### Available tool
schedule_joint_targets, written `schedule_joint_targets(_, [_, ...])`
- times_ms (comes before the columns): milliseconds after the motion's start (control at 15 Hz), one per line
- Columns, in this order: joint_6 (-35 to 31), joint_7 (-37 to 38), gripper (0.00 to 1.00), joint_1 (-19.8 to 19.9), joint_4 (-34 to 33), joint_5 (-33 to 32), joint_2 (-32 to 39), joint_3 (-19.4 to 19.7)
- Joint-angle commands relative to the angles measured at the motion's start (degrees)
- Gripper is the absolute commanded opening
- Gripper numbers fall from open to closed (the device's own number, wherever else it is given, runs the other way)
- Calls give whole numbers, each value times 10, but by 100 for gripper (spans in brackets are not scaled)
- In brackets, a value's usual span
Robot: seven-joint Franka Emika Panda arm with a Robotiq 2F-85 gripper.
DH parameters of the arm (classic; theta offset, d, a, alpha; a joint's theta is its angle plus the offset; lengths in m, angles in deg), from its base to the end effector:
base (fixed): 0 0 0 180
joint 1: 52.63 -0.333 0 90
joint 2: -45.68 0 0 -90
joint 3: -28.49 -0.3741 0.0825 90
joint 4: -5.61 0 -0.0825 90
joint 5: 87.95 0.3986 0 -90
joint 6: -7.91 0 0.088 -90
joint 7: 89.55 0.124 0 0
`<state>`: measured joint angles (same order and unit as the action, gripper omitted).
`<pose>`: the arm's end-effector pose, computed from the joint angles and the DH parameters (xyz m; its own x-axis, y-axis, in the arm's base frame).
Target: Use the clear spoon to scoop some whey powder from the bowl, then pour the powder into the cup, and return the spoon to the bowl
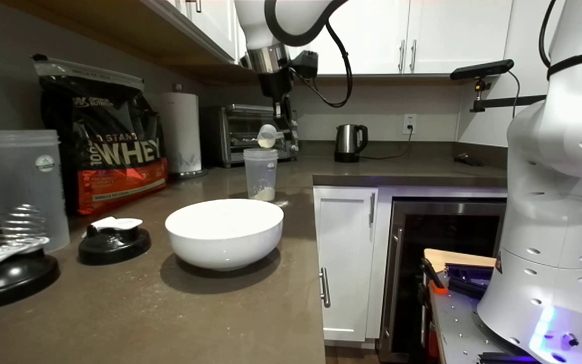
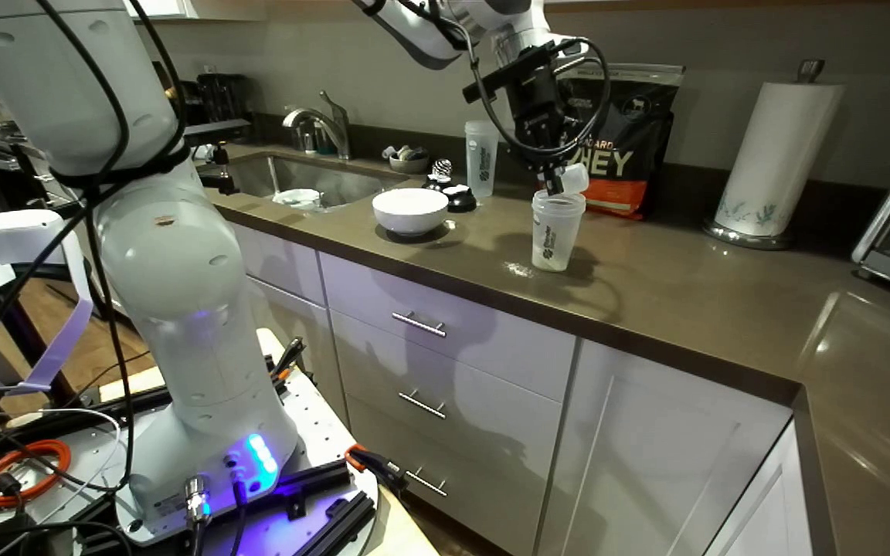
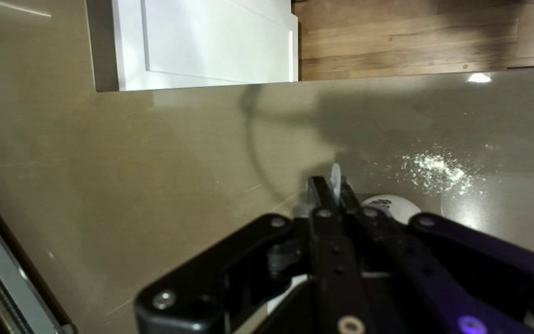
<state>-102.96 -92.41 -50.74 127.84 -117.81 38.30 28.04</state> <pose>0.5128 -0.0548 0.5024 0.9713 0.1959 -0.1350 0.2361 -0.8631 0.4465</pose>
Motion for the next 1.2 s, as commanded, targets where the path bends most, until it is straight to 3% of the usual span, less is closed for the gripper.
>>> schedule_joint_targets(0, [-19,17,1,1,-8,-17,10,2])
schedule_joint_targets(533, [-53,27,1,2,-9,-37,15,5])
schedule_joint_targets(1133, [-45,27,1,1,-28,-49,-3,5])
